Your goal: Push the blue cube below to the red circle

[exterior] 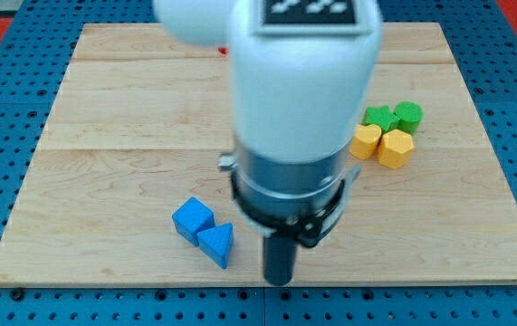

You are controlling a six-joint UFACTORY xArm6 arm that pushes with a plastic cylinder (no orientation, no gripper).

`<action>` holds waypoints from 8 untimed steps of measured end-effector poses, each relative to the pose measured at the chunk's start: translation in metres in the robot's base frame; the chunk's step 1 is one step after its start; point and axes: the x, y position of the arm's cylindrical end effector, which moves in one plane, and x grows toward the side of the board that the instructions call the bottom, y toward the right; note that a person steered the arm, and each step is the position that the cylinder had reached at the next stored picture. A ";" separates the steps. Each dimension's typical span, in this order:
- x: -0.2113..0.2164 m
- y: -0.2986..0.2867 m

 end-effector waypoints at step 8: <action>-0.340 -0.130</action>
